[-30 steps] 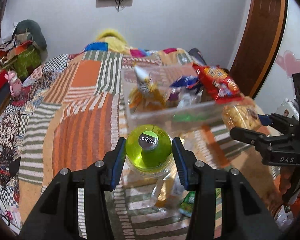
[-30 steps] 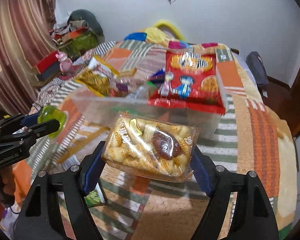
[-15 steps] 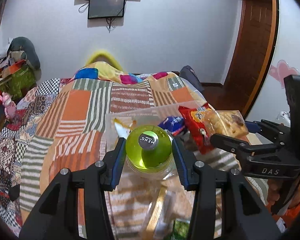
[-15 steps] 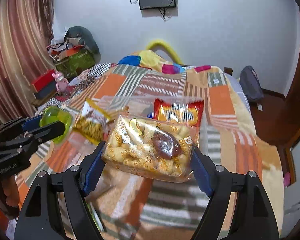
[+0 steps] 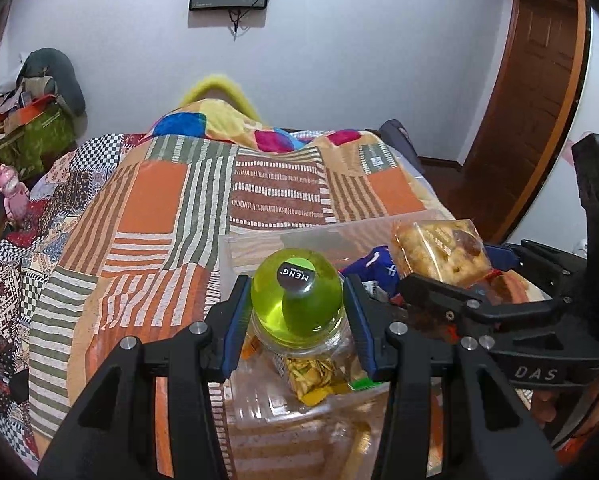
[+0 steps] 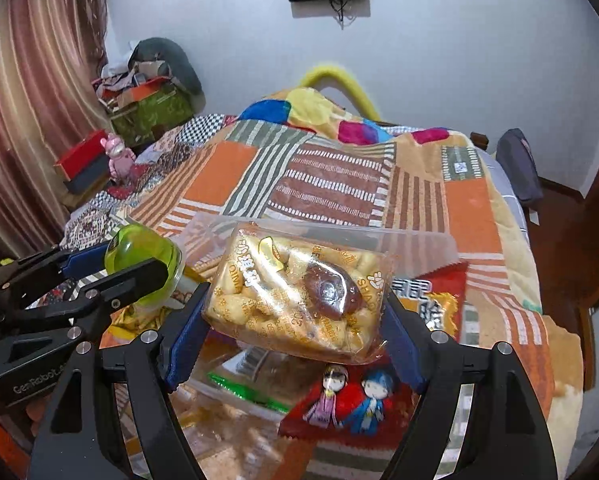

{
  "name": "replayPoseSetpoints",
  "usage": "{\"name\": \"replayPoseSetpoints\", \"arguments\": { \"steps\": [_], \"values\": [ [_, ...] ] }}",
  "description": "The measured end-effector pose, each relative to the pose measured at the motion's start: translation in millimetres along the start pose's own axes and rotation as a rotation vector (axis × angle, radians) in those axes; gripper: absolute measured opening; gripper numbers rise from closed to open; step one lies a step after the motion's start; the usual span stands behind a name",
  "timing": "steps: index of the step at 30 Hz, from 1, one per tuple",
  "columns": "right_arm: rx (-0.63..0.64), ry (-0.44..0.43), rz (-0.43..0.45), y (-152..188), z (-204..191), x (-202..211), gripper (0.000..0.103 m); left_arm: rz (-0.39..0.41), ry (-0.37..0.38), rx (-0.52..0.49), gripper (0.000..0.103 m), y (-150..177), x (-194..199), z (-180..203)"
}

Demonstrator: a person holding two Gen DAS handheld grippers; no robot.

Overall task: Organize snacks
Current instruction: 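Drop apple jar into box with left tool while right drops puff pack, then grasp wafer-stick tube with left tool while right grasps green pea bag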

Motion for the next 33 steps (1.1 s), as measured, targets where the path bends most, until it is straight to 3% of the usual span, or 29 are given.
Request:
{"name": "replayPoseSetpoints", "arguments": {
  "steps": [6, 17, 25, 33],
  "values": [
    [0.001, 0.001, -0.019, 3, 3, -1, 0.081, -0.02, 0.014, 0.008, 0.047, 3, -8, -1],
    [-0.007, -0.013, 0.029, 22, 2, 36, 0.082, 0.008, 0.013, -0.023, 0.047, 26, 35, 6],
    [-0.021, -0.016, 0.037, 55, 0, 52, 0.082, -0.038, -0.006, -0.047, 0.047, 72, 48, 7],
    [-0.027, 0.005, -0.023, 98, -5, 35, 0.083, -0.155, 0.025, -0.073, 0.047, 132, 15, 17]
  ]
}}
Point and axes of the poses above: each gripper's, at about its wrist camera, not at the fingertips, and x roughly against the way its jaws point, z to its right, y to its underside, the point moved 7 cm from there along -x, roughly the way its jaws point, and after that the axes turned 15 degrees about -z, right-handed, at the moved point
